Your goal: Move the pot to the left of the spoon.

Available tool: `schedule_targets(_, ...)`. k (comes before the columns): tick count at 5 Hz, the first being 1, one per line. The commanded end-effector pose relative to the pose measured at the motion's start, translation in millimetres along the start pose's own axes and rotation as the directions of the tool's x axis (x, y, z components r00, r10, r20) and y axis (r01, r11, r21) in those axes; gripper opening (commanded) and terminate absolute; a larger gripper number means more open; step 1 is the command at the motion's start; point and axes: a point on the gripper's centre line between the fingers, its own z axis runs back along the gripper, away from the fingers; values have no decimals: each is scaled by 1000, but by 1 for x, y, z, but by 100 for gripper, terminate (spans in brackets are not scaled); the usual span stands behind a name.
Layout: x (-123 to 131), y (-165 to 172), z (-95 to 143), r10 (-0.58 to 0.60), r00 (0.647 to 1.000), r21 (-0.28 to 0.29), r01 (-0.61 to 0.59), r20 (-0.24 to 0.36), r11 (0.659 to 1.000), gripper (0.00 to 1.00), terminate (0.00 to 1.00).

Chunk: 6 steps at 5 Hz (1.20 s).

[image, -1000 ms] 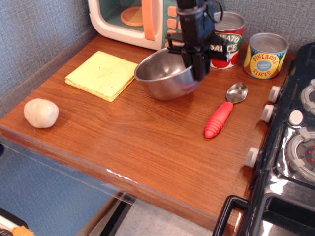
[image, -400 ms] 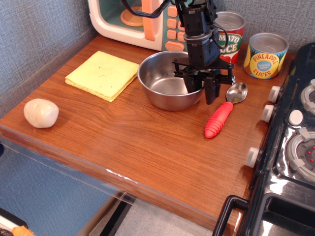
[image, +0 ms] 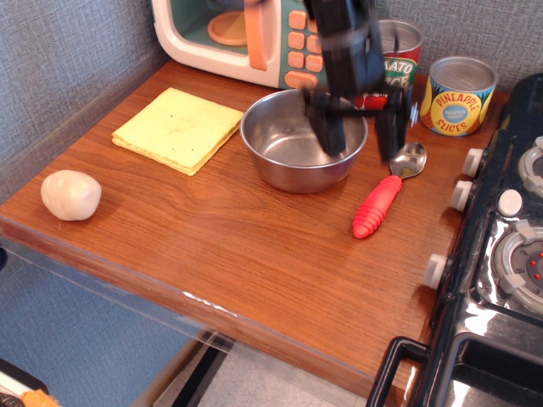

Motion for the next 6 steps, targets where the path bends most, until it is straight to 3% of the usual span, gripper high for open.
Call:
schedule_targets(1, -31, 6, 79, 43, 991, 112, -57, 127, 992, 100, 0)
schedule_targets(3, -45, 35, 61, 92, 992, 130, -102, 84, 986, 100, 0)
schedule_targets(4, -45, 39, 56, 80, 994, 139, -90, 76, 986, 100, 0)
schedule_targets(5, -48, 41, 52, 65, 994, 185, -79, 84, 980, 100, 0)
schedule_targets(6, -48, 41, 52, 65, 994, 185, -79, 84, 980, 100, 0)
